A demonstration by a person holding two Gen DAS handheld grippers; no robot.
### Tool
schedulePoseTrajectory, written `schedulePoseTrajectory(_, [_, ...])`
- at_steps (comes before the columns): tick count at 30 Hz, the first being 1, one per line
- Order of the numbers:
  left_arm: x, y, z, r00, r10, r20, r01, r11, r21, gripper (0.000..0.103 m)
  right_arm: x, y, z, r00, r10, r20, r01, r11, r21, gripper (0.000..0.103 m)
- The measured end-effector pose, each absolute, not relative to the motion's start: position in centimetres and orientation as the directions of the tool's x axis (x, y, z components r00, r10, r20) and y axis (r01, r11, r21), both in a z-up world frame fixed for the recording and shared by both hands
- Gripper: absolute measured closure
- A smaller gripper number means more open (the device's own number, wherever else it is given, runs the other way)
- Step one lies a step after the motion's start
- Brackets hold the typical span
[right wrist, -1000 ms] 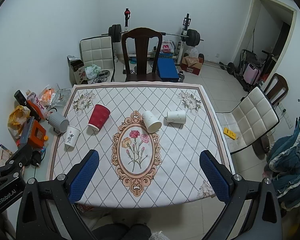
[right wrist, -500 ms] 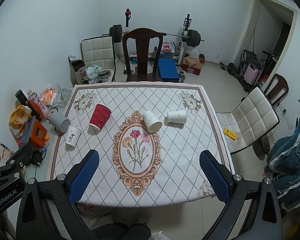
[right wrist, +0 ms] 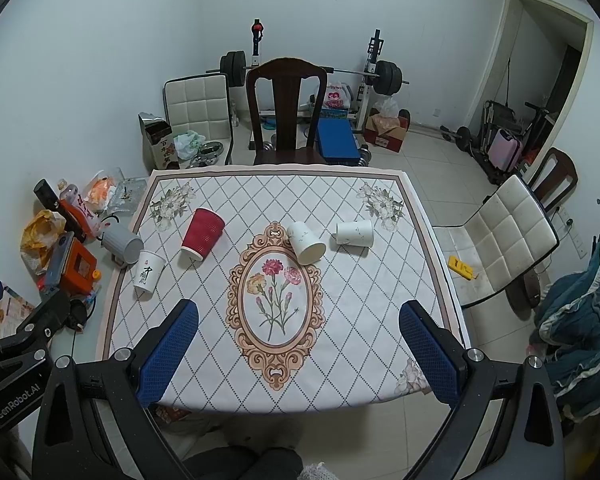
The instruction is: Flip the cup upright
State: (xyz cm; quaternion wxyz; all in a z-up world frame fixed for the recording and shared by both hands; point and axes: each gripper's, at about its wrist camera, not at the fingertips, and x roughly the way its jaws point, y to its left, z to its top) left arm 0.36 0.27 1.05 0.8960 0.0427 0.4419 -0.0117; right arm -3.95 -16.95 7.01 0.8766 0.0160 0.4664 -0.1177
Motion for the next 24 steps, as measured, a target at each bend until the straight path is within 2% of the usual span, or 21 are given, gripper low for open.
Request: schedulePoseTrajectory(24, [-1.4,-0.3,1.4,0.614,0.015,-0.789,0.053,0.997,0.060,0.000,-3.9,-17.0,6.9,0.536,-0.188,-0.823,0.218,0.973,-0.080,0.001])
